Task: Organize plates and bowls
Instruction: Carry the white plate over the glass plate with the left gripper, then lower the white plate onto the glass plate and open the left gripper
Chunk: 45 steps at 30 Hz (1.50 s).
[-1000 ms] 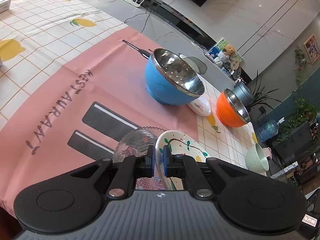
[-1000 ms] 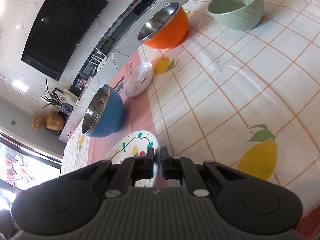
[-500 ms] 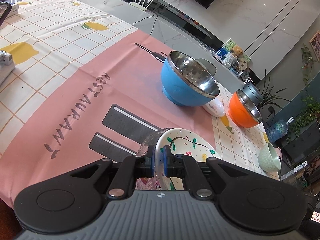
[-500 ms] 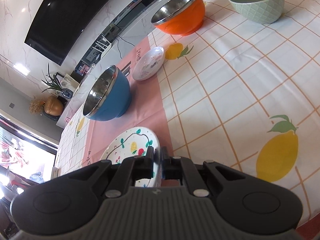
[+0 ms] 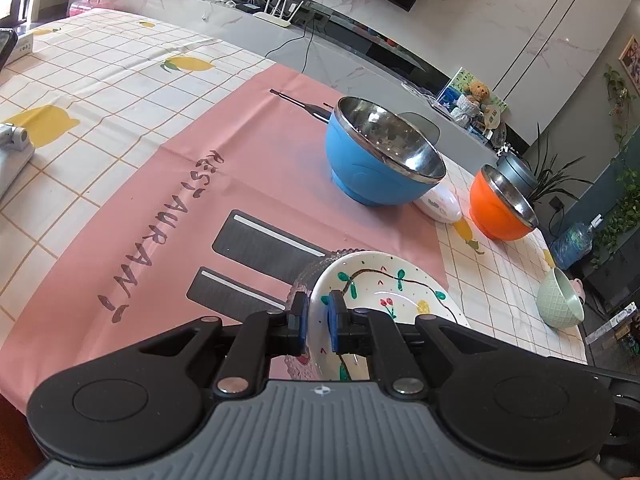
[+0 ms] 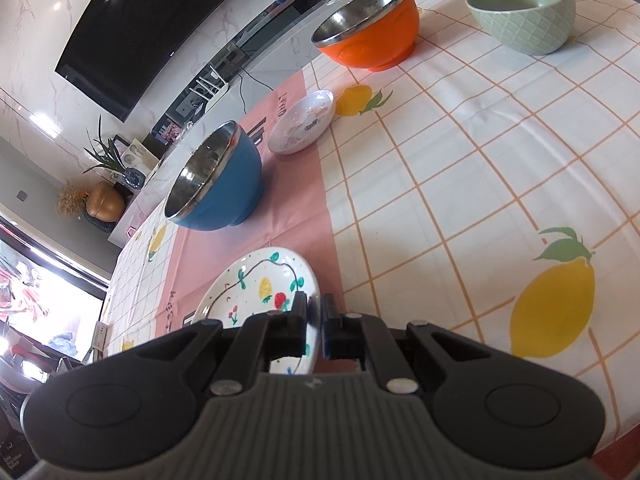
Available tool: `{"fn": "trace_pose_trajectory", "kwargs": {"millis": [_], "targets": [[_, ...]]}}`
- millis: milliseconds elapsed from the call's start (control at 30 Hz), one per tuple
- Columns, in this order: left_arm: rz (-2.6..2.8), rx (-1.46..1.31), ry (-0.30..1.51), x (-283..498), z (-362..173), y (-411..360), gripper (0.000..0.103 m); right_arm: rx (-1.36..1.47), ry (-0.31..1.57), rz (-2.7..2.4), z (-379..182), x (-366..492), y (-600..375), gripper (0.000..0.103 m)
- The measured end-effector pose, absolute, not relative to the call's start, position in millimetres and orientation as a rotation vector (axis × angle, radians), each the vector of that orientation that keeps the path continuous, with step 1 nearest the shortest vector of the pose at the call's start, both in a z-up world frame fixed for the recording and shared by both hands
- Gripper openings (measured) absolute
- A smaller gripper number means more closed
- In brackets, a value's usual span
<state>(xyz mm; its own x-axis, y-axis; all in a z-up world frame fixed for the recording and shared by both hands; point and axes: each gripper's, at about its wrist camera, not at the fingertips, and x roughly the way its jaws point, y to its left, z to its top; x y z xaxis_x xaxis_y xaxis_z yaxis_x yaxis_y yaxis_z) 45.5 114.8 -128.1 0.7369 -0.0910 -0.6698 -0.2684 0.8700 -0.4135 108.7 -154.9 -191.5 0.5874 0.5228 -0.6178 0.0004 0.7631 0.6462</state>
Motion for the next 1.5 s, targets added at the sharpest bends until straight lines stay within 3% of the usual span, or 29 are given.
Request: {"fn": "trace_pose_trajectory", "kwargs": {"millis": [933, 1033, 1167, 1300, 1500], "targets": [[0.121, -0.160, 0.749, 49.8, -121.3, 78.9, 0.018, 0.593, 0.873, 0.340, -189.8, 106.9, -154.1, 0.004], [0.122, -0.178, 0.728, 48.4, -117.6, 84.1, 0.021, 0.583, 0.870, 0.340, -190.0, 106.6, -152.4, 0.005], [0.138, -0.264, 0.707, 46.5, -114.5, 102.1, 0.040, 0.538, 0.864, 0.333, -185.5, 105.7, -149.3, 0.009], [0.148, -0.381, 0.739, 46.8, -120.1, 123.8, 0.041, 0.485, 0.846, 0.337, -176.9, 101.9, -148.7, 0.024], [0.088, -0.554, 0.748, 41.9, -129.4, 144.0, 0.039, 0.387, 0.867, 0.338, -168.3, 94.5, -146.2, 0.022]]}}
